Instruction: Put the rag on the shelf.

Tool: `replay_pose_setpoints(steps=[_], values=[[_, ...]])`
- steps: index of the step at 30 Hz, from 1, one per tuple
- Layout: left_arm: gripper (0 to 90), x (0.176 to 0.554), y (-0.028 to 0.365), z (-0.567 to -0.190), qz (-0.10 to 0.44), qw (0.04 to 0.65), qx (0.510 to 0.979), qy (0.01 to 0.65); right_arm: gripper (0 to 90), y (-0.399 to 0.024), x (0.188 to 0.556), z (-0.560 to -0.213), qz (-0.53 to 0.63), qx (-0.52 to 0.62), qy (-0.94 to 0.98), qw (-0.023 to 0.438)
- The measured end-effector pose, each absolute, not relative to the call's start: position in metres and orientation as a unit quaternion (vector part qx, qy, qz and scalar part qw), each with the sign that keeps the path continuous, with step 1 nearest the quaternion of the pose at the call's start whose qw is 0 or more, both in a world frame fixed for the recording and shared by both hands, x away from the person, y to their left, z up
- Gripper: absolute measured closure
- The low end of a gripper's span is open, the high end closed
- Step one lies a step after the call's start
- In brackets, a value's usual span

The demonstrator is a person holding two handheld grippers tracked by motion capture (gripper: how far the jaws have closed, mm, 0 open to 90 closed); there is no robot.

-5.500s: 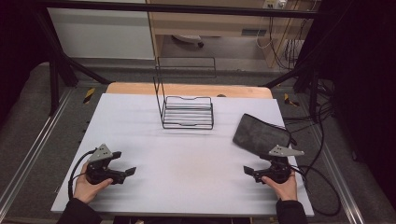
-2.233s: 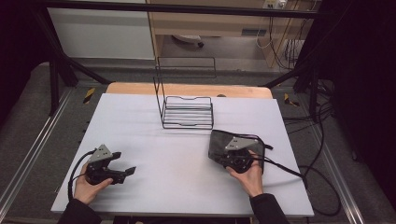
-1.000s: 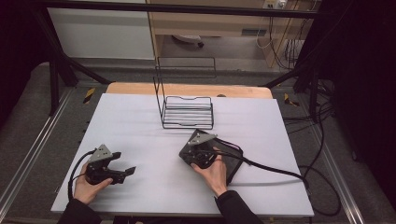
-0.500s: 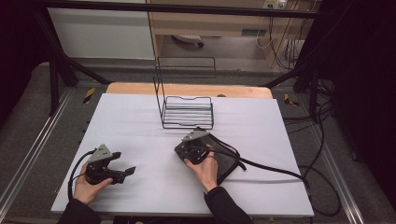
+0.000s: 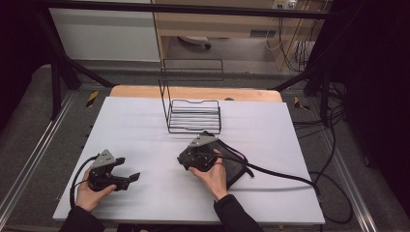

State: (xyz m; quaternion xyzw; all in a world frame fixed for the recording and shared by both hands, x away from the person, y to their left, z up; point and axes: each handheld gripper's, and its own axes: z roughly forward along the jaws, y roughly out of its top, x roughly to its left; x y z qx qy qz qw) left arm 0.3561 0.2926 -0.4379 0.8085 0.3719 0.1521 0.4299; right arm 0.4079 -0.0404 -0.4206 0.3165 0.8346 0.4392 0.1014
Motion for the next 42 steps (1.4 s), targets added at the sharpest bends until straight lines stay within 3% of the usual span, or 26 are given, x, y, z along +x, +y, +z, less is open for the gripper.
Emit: replay_pose_setpoints(steps=[1,8,16,31,42], values=[[11.5,0.356,0.293,-0.438,0.152,0.43,0.808,0.372,46.1,-0.051,0.403,-0.413,0.437,0.313,0.837,0.104],[11.6,0.357,0.292,-0.438,0.152,0.428,0.81,0.371,42.1,-0.095,0.383,-0.412,0.433,0.31,0.841,0.097],[11.6,0.357,0.29,-0.439,0.15,0.426,0.811,0.373,54.9,-0.143,0.349,-0.427,0.416,0.311,0.851,0.078],[11.6,0.356,0.289,-0.439,0.15,0.426,0.811,0.371,57.6,-0.155,0.337,-0.446,0.379,0.287,0.874,0.097],[11.7,0.357,0.288,-0.439,0.148,0.424,0.813,0.369,78.2,-0.151,0.339,-0.445,0.355,0.272,0.885,0.128]])
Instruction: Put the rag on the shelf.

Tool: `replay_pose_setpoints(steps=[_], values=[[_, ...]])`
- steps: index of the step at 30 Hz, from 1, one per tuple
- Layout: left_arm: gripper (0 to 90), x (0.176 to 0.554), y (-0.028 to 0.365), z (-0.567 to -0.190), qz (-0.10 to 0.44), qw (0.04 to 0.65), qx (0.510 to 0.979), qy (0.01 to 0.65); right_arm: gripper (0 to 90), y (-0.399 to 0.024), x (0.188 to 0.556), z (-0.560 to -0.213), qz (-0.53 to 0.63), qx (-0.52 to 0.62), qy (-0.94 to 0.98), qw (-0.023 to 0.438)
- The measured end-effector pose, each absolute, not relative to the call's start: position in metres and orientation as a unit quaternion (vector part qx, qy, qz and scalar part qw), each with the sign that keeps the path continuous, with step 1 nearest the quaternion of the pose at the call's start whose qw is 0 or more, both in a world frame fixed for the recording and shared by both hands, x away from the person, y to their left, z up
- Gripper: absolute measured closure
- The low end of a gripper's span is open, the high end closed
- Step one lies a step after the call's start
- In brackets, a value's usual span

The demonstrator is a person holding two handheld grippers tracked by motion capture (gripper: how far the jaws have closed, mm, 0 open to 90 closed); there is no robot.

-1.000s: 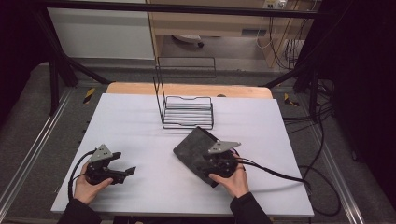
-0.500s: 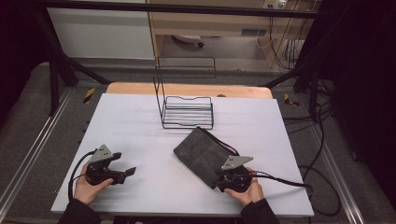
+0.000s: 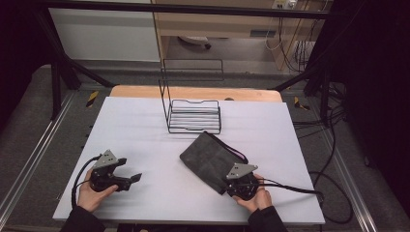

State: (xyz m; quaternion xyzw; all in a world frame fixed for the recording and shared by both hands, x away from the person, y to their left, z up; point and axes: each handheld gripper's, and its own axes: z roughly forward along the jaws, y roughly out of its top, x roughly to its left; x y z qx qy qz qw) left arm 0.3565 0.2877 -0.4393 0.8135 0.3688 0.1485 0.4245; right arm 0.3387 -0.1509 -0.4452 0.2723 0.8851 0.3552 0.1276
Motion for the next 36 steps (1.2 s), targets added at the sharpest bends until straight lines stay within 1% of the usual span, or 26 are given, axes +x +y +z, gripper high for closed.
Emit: replay_pose_setpoints(steps=[2,4,14,22,24,29,30,31,33,35,36], values=[[11.7,0.356,0.288,-0.439,0.149,0.425,0.813,0.369,81.2,-0.15,0.34,-0.443,0.352,0.276,0.886,0.124],[11.8,0.356,0.288,-0.439,0.149,0.426,0.812,0.369,82.0,-0.15,0.341,-0.442,0.353,0.276,0.886,0.121],[11.8,0.357,0.288,-0.439,0.148,0.425,0.813,0.369,82.7,-0.147,0.338,-0.425,0.388,0.288,0.869,0.108],[11.8,0.357,0.288,-0.439,0.148,0.426,0.813,0.369,83.0,-0.138,0.337,-0.423,0.401,0.293,0.863,0.09],[11.8,0.357,0.288,-0.439,0.148,0.425,0.813,0.369,83.0,-0.135,0.337,-0.423,0.416,0.296,0.857,0.069],[11.8,0.357,0.288,-0.439,0.149,0.424,0.814,0.369,82.4,-0.122,0.337,-0.427,0.421,0.291,0.857,0.055],[11.8,0.357,0.288,-0.439,0.149,0.425,0.813,0.369,81.0,-0.119,0.338,-0.429,0.414,0.294,0.86,0.047],[11.8,0.357,0.288,-0.439,0.149,0.425,0.813,0.369,76.8,-0.117,0.339,-0.432,0.407,0.295,0.864,0.042],[11.8,0.357,0.289,-0.439,0.149,0.426,0.812,0.369,64.3,-0.118,0.341,-0.436,0.411,0.293,0.862,0.033],[11.8,0.356,0.289,-0.439,0.149,0.427,0.812,0.369,53.8,-0.124,0.341,-0.432,0.426,0.298,0.853,0.041],[11.8,0.356,0.289,-0.439,0.149,0.427,0.812,0.369,52.1,-0.13,0.343,-0.428,0.432,0.305,0.847,0.047]])
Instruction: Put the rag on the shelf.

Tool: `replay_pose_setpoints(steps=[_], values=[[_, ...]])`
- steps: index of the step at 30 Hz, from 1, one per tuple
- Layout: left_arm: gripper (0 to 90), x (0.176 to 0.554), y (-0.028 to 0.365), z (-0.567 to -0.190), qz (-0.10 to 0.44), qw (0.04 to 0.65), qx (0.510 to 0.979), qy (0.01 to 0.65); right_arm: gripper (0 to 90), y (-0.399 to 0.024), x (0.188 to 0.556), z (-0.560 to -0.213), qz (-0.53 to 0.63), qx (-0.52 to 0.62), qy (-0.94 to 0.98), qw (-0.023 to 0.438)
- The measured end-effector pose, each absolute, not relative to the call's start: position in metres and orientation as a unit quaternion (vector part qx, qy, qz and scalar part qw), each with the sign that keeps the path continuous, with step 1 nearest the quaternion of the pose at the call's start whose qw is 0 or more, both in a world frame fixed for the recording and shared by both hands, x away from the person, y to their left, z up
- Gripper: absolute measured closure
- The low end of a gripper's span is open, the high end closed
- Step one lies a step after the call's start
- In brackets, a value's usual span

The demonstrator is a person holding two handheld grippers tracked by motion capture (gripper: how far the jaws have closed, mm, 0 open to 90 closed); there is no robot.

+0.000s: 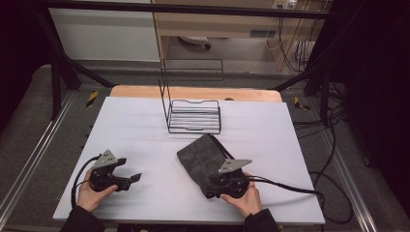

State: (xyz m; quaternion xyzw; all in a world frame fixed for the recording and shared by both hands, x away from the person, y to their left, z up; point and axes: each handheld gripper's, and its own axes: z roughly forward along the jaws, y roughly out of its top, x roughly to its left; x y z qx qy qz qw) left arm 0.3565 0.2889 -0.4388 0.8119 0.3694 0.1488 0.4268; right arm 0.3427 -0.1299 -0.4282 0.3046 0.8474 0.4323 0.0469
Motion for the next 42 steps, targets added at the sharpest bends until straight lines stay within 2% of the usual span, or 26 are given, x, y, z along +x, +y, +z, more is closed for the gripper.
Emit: replay_pose_setpoints(steps=[3,7,12,16,18,22,24,31,37,42], values=[[11.8,0.357,0.289,-0.439,0.149,0.427,0.812,0.37,49.3,-0.156,0.348,-0.418,0.449,0.328,0.827,0.08],[11.8,0.357,0.288,-0.439,0.148,0.424,0.814,0.369,60.1,-0.191,0.359,-0.422,0.422,0.382,0.812,0.13],[11.8,0.357,0.287,-0.44,0.147,0.424,0.814,0.369,68.8,-0.196,0.367,-0.439,0.412,0.4,0.812,0.109],[11.8,0.357,0.288,-0.439,0.148,0.425,0.814,0.368,84.1,-0.191,0.369,-0.442,0.406,0.401,0.815,0.107],[11.9,0.357,0.289,-0.439,0.148,0.425,0.813,0.37,85.7,-0.193,0.367,-0.437,0.418,0.402,0.807,0.109],[11.9,0.357,0.288,-0.44,0.147,0.423,0.815,0.369,85.8,-0.198,0.365,-0.426,0.441,0.401,0.789,0.146],[11.9,0.357,0.287,-0.44,0.147,0.423,0.815,0.368,83.1,-0.198,0.367,-0.429,0.424,0.404,0.796,0.154],[11.9,0.357,0.288,-0.44,0.148,0.424,0.813,0.37,56.9,-0.2,0.377,-0.447,0.383,0.413,0.811,0.159],[11.9,0.357,0.287,-0.44,0.146,0.424,0.814,0.37,59.5,-0.208,0.383,-0.455,0.404,0.445,0.795,0.087],[11.8,0.357,0.286,-0.44,0.145,0.423,0.815,0.369,69.1,-0.209,0.384,-0.456,0.413,0.444,0.792,0.063]])
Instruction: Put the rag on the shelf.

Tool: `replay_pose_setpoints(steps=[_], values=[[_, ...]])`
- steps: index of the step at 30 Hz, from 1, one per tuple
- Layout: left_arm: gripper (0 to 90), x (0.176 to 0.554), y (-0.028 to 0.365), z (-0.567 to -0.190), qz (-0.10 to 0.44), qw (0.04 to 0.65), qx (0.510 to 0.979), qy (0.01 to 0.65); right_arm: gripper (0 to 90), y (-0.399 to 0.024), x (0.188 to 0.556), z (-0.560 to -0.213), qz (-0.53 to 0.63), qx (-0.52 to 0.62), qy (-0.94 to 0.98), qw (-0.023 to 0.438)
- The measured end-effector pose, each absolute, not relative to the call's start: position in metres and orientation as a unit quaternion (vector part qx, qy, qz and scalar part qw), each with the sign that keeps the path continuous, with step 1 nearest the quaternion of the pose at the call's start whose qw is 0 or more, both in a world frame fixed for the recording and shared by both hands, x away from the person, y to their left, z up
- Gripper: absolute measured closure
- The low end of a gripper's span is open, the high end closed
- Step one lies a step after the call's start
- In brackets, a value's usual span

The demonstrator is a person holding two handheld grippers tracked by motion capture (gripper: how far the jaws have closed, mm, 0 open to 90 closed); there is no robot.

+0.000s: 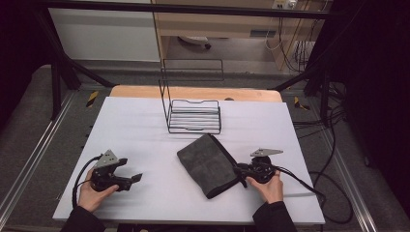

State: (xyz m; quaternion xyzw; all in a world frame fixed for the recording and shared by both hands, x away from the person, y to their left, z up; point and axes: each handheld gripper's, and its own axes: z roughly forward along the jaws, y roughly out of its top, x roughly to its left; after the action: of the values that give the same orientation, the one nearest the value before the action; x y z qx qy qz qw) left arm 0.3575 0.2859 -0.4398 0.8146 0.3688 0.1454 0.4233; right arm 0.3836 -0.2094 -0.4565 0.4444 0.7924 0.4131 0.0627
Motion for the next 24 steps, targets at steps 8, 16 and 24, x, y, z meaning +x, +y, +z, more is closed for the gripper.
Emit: replay_pose_setpoints(steps=[8,16,24], values=[[11.9,0.357,0.287,-0.439,0.146,0.424,0.814,0.37,76.4,-0.204,0.379,-0.451,0.399,0.436,0.804,0.064],[11.9,0.357,0.287,-0.439,0.147,0.424,0.814,0.369,77.6,-0.199,0.371,-0.45,0.404,0.431,0.806,0.03],[11.9,0.357,0.287,-0.439,0.145,0.425,0.813,0.37,77.5,-0.191,0.36,-0.449,0.415,0.427,0.803,0.016]])
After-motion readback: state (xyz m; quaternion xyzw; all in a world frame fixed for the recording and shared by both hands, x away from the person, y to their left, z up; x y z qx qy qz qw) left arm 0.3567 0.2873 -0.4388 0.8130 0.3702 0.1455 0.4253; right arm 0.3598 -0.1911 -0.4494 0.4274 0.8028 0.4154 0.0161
